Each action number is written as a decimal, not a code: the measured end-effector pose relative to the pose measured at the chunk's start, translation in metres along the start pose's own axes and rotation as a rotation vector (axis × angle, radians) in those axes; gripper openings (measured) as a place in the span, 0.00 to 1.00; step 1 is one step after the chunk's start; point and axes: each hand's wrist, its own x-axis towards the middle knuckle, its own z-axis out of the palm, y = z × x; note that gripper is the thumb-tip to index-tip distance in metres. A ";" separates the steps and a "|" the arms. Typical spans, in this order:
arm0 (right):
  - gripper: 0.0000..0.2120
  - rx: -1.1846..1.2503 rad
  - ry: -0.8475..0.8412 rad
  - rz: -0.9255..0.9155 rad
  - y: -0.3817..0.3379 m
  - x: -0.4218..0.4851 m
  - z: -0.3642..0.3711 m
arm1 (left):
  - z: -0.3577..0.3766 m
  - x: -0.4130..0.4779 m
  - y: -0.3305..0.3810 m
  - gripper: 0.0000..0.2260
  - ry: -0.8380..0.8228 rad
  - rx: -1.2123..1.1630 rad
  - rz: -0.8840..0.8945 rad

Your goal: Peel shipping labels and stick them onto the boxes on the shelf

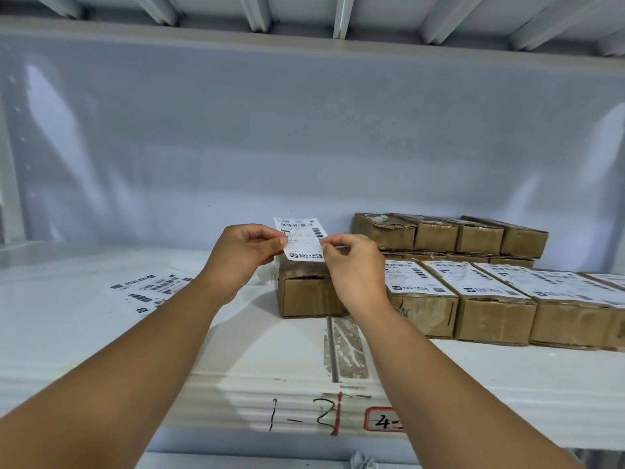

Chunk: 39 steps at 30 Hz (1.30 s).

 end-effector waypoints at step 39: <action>0.06 -0.102 -0.015 -0.031 0.000 -0.002 0.004 | -0.001 0.001 -0.011 0.03 -0.038 0.321 0.123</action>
